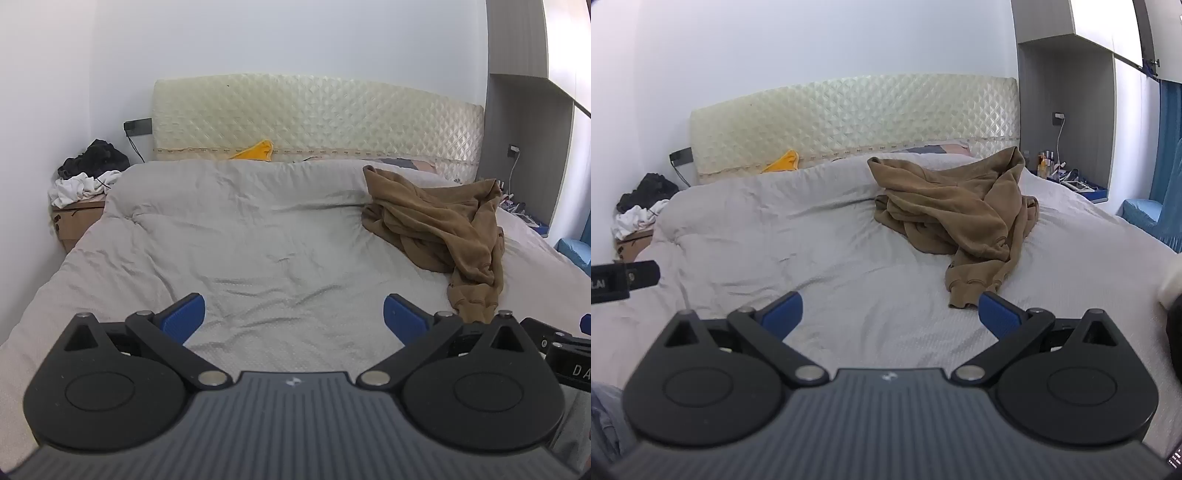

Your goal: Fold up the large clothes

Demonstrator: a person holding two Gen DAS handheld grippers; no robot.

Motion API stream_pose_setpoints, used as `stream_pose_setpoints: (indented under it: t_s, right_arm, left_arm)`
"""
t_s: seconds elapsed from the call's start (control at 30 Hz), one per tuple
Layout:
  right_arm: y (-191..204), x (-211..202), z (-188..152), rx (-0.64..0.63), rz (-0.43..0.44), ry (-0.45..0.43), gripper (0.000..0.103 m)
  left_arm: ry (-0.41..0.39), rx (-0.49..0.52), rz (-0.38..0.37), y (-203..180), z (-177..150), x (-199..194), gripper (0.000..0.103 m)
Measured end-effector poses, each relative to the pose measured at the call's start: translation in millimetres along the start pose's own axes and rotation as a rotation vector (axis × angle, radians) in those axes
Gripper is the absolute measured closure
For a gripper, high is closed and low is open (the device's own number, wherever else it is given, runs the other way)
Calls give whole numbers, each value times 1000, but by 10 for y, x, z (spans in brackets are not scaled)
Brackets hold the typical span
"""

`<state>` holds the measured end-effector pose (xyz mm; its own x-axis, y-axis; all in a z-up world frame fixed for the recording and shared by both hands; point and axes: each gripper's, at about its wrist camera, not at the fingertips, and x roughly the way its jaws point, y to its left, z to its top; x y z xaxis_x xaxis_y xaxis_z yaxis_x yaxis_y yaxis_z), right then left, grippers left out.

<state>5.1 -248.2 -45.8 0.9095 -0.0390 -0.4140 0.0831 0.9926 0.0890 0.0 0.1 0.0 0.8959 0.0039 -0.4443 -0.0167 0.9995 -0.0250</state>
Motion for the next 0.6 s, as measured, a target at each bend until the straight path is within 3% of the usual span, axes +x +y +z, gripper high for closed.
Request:
stream_pose_setpoints:
  t_s: [0.07, 0.6]
  right_arm:
    - [-7, -12, 7, -2, -3, 3, 0]
    - [30, 83, -24, -13, -6, 28, 0]
  left_arm:
    - [26, 32, 14, -15, 2, 12, 0]
    - [27, 3, 16, 2, 2, 104, 0]
